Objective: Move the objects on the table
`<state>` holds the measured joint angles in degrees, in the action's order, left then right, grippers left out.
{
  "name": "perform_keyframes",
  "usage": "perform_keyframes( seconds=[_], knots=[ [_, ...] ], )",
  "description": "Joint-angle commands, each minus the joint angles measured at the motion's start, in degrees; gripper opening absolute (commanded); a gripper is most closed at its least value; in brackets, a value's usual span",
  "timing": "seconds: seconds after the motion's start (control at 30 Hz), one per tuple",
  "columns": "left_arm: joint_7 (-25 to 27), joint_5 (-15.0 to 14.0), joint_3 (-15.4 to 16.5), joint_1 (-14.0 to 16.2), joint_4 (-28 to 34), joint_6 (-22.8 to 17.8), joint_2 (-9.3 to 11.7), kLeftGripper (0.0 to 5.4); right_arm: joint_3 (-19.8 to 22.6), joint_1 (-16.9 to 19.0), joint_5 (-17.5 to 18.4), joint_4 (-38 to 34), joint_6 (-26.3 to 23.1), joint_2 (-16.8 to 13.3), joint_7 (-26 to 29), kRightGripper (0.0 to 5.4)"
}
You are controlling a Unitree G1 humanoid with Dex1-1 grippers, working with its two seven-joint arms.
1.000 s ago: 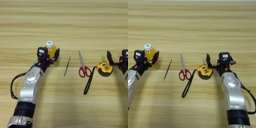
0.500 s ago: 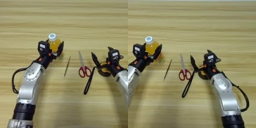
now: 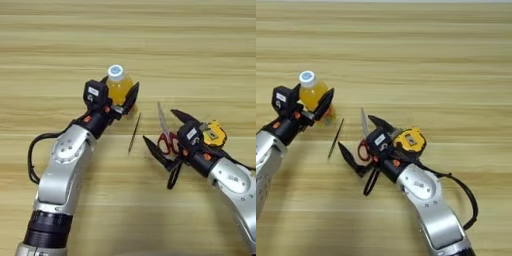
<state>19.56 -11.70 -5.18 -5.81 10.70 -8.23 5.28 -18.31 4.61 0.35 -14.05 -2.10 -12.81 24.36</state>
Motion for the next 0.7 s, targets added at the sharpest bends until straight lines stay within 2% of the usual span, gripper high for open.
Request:
perform_keyframes(
  seconds=[0.03,0.4,0.7],
  knots=[
    [1.0,-0.7,-2.1,0.5,2.9,-0.7,-0.3,3.50,-0.5,0.0,-1.0,-1.2,0.8,0.0,-0.3,5.40],
    [1.6,-0.5,-8.9,4.4,3.9,-1.3,-2.7,3.50,-0.4,-0.1,-1.5,-1.7,1.1,0.7,-0.9,5.40],
    [1.5,0.0,-12.7,6.3,4.6,-1.3,-3.4,3.50,-1.0,-0.3,-2.0,-0.5,1.2,1.1,-1.2,5.40]
  ],
)
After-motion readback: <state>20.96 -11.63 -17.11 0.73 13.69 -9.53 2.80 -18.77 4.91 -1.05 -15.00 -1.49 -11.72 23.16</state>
